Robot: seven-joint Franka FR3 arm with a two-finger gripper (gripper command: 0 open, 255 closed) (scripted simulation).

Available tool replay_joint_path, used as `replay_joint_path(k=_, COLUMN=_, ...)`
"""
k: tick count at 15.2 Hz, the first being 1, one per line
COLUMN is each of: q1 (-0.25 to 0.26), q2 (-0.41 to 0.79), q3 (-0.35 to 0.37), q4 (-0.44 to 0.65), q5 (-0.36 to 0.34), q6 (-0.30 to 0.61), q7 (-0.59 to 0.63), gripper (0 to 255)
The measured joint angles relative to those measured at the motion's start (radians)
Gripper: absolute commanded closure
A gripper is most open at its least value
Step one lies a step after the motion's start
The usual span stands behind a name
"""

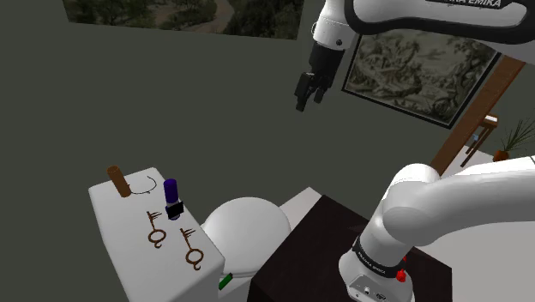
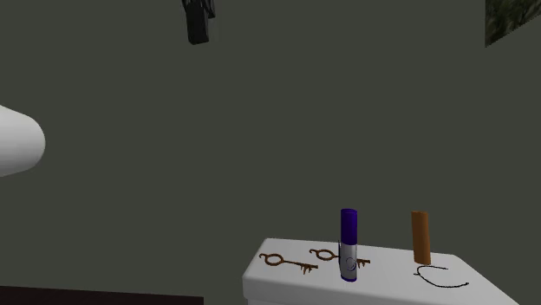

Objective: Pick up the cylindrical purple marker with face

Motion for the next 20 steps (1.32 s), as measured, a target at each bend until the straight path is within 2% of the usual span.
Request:
replay_joint_path(k=2, q1=0.002, q2=0.007, q3=0.006, q4=-0.003, q5=0.004, q6=0.010, q7=0.007, gripper=0)
replay_joint_path(k=7, q1=0.025, q2=0.097, q3=0.068, q4=-0.036, q5=0.040, q6=0.132, q7=0.081, gripper=0)
replay_joint_path(k=14, q1=0.051, q2=0.287, q3=0.164, q4=-0.022, q5=0.072, q6=0.311, q7=0.194, gripper=0)
replay_joint_path(k=20, q1=0.062, q2=0.472, q3=0.242, q4=0.042, q5=0.063, q6=0.435, q7=0.295, gripper=0)
